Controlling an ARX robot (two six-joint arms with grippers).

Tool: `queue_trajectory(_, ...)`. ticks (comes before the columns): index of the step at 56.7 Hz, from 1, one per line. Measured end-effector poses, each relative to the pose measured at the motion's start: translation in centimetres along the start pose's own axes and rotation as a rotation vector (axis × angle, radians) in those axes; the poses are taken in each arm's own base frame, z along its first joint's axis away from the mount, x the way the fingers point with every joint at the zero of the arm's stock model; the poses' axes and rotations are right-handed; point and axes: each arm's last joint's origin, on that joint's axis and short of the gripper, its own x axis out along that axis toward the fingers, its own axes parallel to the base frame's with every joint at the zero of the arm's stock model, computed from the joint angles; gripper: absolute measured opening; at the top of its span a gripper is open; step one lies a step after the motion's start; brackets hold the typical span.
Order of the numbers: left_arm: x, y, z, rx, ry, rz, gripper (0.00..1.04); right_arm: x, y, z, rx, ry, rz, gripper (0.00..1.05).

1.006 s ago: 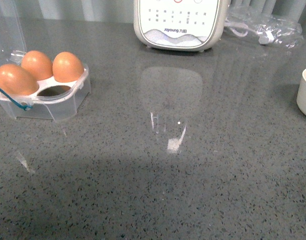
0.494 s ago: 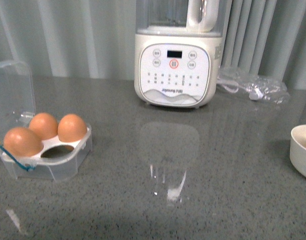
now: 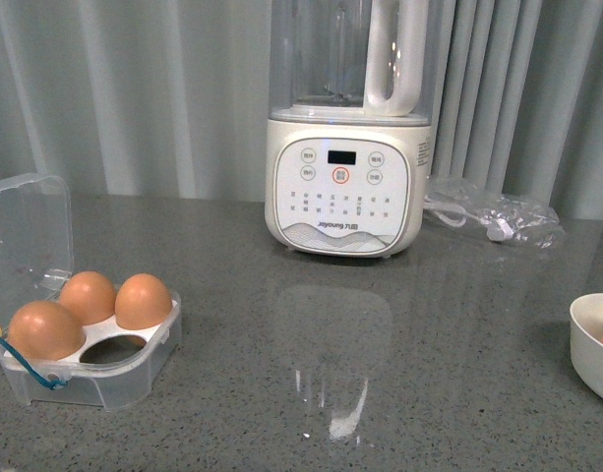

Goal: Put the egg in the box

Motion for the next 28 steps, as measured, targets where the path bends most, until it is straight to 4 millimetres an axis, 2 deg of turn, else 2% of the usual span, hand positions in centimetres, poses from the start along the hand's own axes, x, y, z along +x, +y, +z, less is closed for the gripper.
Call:
queue_trajectory(9,0.0,0.0,0.0,0.000,0.000,0.000,0.98,1.2,0.6,2.2,-0.003,-0.064,0.002,0.98)
queue_trajectory(15,0.0,0.0,0.0,0.000,0.000,0.000,0.98,3.2,0.4,4.0,0.003,-0.114,0.013,0.98)
queue_trajectory(20,0.0,0.0,0.0,0.000,0.000,0.000,0.98,6.5,0.0,5.4,0.025,-0.084,0.012,0.98)
queue_trajectory(28,0.0,0.0,0.0,0.000,0.000,0.000,0.98,10.5,-0.6,5.9,0.077,0.047,0.021,0.98)
